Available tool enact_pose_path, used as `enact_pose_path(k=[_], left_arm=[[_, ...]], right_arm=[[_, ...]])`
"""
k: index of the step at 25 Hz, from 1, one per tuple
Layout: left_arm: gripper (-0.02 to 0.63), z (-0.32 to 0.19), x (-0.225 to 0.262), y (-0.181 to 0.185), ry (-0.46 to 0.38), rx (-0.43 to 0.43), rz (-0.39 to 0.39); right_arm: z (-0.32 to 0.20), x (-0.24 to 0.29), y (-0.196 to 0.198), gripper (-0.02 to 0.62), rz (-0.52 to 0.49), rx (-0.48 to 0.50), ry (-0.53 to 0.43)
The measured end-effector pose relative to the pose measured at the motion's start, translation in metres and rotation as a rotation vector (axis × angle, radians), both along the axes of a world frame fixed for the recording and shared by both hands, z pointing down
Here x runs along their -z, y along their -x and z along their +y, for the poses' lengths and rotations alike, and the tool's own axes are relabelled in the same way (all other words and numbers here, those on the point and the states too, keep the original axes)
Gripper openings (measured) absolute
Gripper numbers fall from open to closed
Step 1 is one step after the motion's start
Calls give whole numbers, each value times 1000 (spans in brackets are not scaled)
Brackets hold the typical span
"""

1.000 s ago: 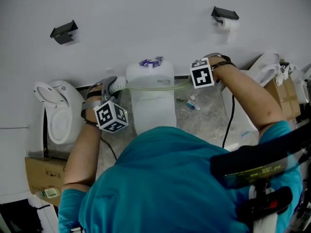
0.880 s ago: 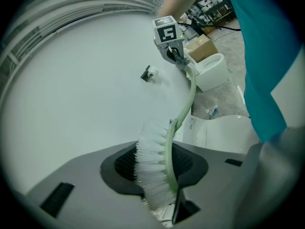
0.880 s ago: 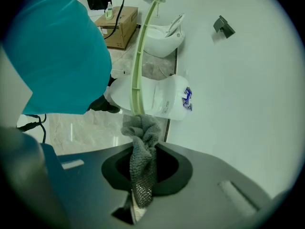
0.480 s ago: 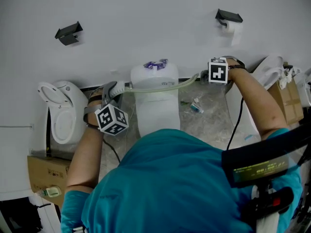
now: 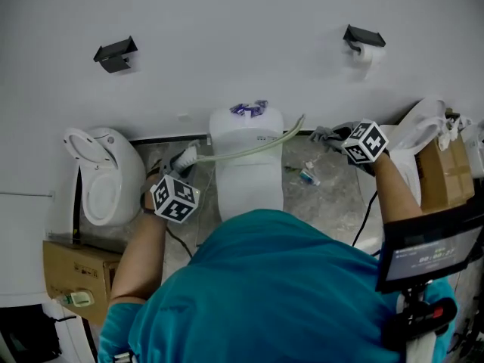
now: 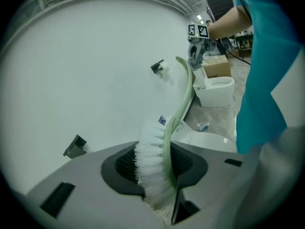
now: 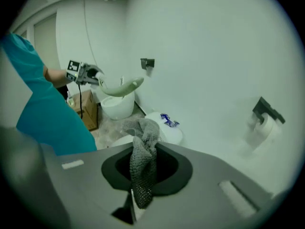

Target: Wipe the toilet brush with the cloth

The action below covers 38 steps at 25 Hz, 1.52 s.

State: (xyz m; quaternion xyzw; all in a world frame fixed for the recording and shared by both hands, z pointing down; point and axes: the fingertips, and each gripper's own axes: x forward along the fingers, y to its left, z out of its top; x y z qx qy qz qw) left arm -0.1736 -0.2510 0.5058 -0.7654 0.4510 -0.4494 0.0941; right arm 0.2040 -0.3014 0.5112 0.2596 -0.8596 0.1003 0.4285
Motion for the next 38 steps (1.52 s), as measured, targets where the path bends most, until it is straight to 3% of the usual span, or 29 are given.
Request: enact_pose_path(k=[11,16,23,28,30,38], left_arm=[[146,5,-17,-13,153,86,461],[146,8,-18,-24,240,104,751],[147,11,10,-34,287,69,1188],[147,17,44,-42,321,19,1505],[146,15,48,-41,324,14,1548],[147,23,56,-49,315,-7,1487]], right_arm=[[26,15,47,31,-576,-208,51],[28,42,62,31,-815,-271,57],[27,94,79,31,-1002,-251,27],[27,113,95,28,-1037,-222,2],[25,111,100,27,-1029,-222,1],[33,98,110,26,-984,-197,13]])
